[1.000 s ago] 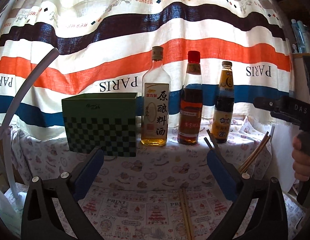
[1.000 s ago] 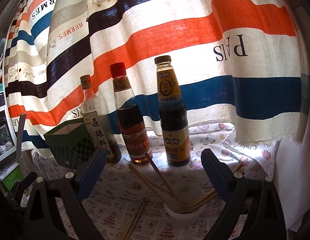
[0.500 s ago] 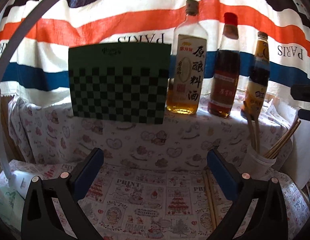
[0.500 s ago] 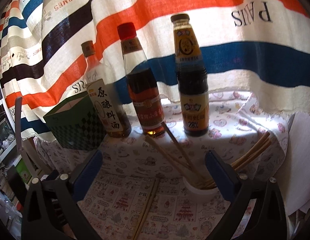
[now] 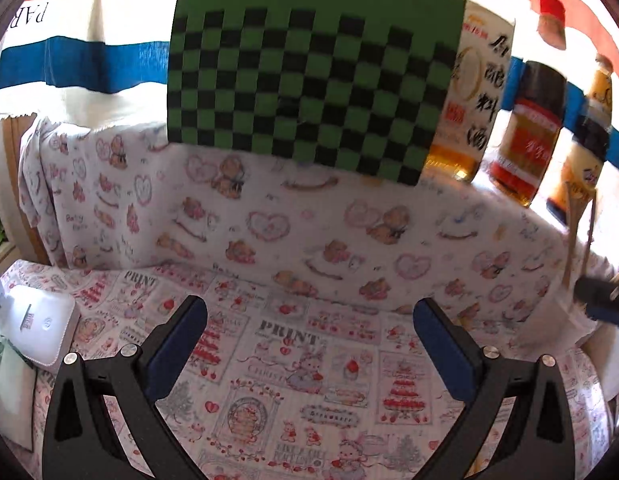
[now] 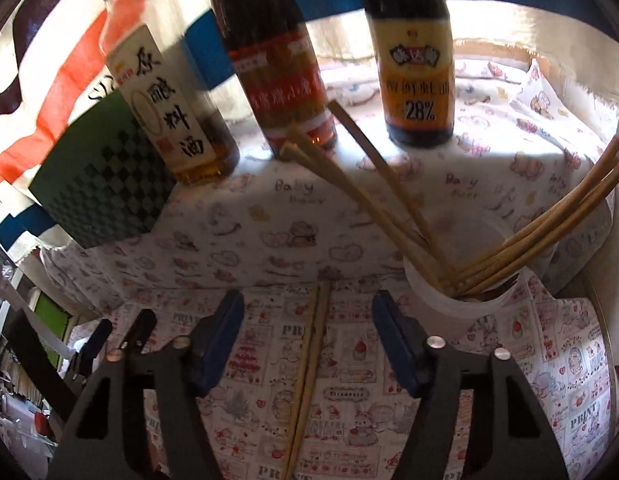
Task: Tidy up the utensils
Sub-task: 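Close the right gripper on two wooden chopsticks on the table, then lift the right gripper's chopsticks while the left gripper closes on a wooden chopstick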
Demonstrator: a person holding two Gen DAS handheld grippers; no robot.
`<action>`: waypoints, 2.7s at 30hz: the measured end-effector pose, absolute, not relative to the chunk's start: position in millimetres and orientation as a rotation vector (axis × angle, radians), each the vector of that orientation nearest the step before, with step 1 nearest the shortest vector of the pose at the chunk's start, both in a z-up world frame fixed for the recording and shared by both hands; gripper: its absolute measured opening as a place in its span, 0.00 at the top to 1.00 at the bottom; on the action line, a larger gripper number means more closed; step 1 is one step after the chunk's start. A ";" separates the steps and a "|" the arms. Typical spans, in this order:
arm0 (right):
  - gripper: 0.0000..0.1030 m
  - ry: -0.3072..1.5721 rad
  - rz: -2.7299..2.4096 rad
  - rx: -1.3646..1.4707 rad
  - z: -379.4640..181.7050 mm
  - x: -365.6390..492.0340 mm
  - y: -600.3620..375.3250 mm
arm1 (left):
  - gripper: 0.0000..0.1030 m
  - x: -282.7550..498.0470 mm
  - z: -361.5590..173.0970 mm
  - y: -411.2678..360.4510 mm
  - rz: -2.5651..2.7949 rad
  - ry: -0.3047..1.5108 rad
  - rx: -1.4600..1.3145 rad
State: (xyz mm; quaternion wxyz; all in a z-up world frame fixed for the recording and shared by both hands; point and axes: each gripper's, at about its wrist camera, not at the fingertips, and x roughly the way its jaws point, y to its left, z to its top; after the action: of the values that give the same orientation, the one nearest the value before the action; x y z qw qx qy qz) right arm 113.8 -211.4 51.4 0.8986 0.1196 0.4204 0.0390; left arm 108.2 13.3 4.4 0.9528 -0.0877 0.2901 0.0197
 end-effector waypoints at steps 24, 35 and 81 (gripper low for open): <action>0.91 0.992 0.124 0.141 -43.4 160.1 -183.3 | 0.01 126.0 -17.8 18.7 0.041 0.678 -0.222; 0.91 1.010 0.085 0.136 -45.3 161.5 -193.7 | 0.01 124.0 -16.8 19.7 0.044 0.677 -0.225; 0.94 0.481 0.065 0.310 148.6 56.5 -347.9 | 0.89 191.8 -54.6 -171.8 -0.118 0.992 0.148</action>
State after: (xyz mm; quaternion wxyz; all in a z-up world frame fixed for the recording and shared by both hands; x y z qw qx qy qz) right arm 56.5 -347.9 148.6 0.9588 0.1529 0.2374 0.0321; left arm 191.8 -171.8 -54.6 0.8753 0.0710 0.4750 -0.0567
